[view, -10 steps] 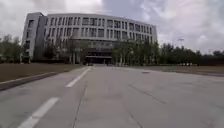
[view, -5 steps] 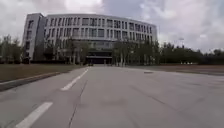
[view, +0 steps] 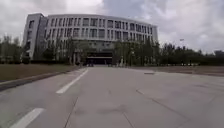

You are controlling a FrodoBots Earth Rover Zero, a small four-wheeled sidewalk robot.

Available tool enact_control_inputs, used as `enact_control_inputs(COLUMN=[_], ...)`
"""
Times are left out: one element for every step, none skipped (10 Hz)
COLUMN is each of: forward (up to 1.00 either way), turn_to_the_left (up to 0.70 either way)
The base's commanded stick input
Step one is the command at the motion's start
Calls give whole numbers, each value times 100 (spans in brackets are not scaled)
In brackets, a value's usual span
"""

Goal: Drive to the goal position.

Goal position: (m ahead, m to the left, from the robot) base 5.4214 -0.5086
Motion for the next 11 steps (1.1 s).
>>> enact_control_inputs(forward=[50,50,50,50,50,50,50,50,50,50,50], turn_to_the_left=[-2,-2,-2,-2,-2,-2,-2,-2,-2,-2,-2])
